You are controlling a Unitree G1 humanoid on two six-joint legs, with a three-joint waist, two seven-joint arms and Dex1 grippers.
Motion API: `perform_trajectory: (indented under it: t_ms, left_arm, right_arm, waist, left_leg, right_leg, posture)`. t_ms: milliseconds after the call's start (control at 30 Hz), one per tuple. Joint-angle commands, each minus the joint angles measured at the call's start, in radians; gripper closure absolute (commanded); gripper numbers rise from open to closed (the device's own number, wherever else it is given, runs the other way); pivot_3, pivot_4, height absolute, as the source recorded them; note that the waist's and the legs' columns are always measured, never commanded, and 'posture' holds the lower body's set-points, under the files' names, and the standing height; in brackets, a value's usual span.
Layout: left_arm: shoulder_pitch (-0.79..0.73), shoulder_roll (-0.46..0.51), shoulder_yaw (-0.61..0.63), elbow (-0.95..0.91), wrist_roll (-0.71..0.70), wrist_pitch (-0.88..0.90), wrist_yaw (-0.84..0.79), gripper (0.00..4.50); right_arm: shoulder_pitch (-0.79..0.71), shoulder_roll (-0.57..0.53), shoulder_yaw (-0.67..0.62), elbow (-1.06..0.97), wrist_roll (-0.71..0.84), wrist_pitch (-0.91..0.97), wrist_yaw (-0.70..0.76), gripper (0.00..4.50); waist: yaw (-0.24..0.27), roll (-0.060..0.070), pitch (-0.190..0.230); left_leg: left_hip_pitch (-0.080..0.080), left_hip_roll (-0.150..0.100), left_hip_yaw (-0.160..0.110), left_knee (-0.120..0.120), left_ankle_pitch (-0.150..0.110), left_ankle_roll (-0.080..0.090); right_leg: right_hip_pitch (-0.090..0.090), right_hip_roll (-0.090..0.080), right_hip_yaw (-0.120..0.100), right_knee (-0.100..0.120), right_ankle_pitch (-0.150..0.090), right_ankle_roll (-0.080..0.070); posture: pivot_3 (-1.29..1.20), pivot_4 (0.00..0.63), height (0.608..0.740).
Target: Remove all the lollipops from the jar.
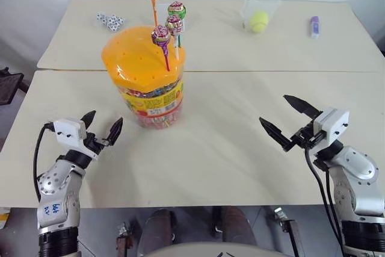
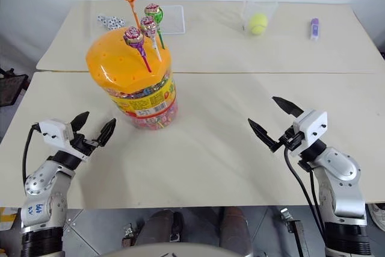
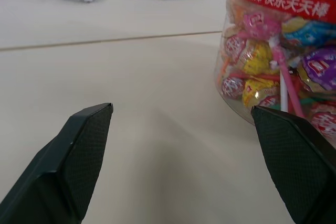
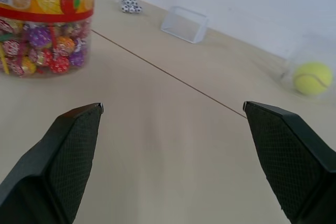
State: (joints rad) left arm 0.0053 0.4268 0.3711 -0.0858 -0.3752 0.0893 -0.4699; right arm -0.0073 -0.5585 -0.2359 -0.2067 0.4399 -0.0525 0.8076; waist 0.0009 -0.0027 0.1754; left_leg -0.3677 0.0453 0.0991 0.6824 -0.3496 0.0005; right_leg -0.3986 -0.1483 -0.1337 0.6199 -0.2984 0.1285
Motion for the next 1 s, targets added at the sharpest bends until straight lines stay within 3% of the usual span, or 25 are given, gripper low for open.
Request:
perform_trajectory:
  t_ms: [33, 133, 233, 333, 500, 600, 700, 800, 1000]
  left_arm:
    - [0.014, 0.051, 0.013, -0.016, -0.032, 0.012, -0.072, 0.00]
    - [0.027, 0.124, 0.097, -0.041, -0.194, 0.046, -0.236, 0.00]
    - [-0.011, 0.261, 0.227, -0.046, -0.466, 0.242, -0.383, 0.00]
    - [-0.049, 0.362, 0.292, -0.055, -0.634, 0.400, -0.428, 0.00]
    - [-0.156, 0.440, 0.345, -0.040, -0.854, 0.577, -0.453, 0.00]
    - [-0.219, 0.418, 0.339, -0.032, -0.879, 0.589, -0.425, 0.00]
    - [-0.229, 0.391, 0.295, -0.047, -0.854, 0.593, -0.426, 0.00]
    - [-0.224, 0.366, 0.268, -0.079, -0.840, 0.588, -0.427, 0.00]
    - [-0.225, 0.339, 0.278, -0.112, -0.857, 0.583, -0.413, 0.00]
  right_arm:
    - [0.024, -0.029, -0.020, -0.044, 0.041, -0.024, 0.069, 0.03]
    - [0.012, -0.027, -0.037, -0.105, 0.161, -0.001, 0.124, 0.03]
    - [-0.056, -0.022, -0.059, -0.206, 0.332, 0.084, 0.087, 0.03]
    - [-0.104, -0.028, -0.075, -0.266, 0.428, 0.147, 0.043, 0.03]
    - [-0.219, -0.005, -0.057, -0.307, 0.514, 0.207, -0.013, 0.03]
    - [-0.333, 0.025, 0.033, -0.254, 0.470, 0.253, -0.036, 0.03]
    - [-0.520, 0.021, 0.152, -0.116, 0.401, 0.436, -0.148, 0.03]
    - [-0.645, 0.058, 0.210, -0.027, 0.333, 0.432, -0.115, 0.03]
    - [-0.737, 0.095, 0.264, 0.024, 0.325, 0.495, -0.019, 0.03]
  waist:
    - [0.003, 0.000, 0.000]
    - [0.001, -0.001, 0.000]
    - [-0.006, -0.001, 0.001]
    - [-0.004, -0.001, 0.001]
    - [0.005, -0.002, 0.001]
    - [-0.002, -0.002, 0.001]
    - [-0.019, -0.001, 0.002]
    - [-0.029, -0.001, 0.002]
    - [-0.029, -0.001, 0.002]
  left_leg:
    - [0.000, 0.000, 0.000, 0.000, 0.000, 0.000]
    - [0.000, 0.000, 0.000, 0.000, -0.001, 0.000]
    - [0.000, 0.003, -0.002, 0.001, -0.001, -0.001]
    - [0.001, 0.003, -0.006, 0.001, -0.001, -0.001]
    - [0.001, 0.001, -0.007, 0.001, -0.003, 0.001]
    - [0.001, 0.001, -0.006, 0.002, -0.003, 0.000]
    - [0.002, 0.002, -0.005, 0.002, -0.003, -0.001]
    - [0.002, 0.002, -0.003, 0.002, -0.002, -0.001]
    - [-0.006, 0.001, 0.001, 0.000, -0.003, -0.002]
  right_leg:
    - [0.000, 0.000, 0.000, 0.000, 0.000, 0.000]
    - [0.000, 0.000, 0.000, -0.001, 0.000, 0.000]
    - [0.000, 0.002, 0.000, 0.000, 0.000, -0.001]
    - [0.000, 0.002, 0.001, 0.001, -0.001, -0.001]
    - [0.000, 0.000, 0.001, 0.000, 0.000, 0.000]
    - [0.000, 0.001, 0.001, 0.000, 0.000, 0.000]
    - [0.000, 0.002, 0.003, 0.001, 0.000, 0.000]
    - [-0.001, 0.002, 0.003, 0.002, 0.000, -0.001]
    - [-0.010, 0.003, 0.001, 0.005, -0.001, -0.001]
  posture:
    - [0.00, 0.150, 0.740]
    - [0.00, 0.150, 0.740]
    - [0.00, 0.150, 0.740]
    - [0.00, 0.150, 0.740]
    - [0.00, 0.150, 0.740]
    - [0.00, 0.150, 0.740]
    - [0.00, 0.150, 0.740]
    - [0.00, 0.150, 0.740]
    - [0.00, 0.150, 0.740]
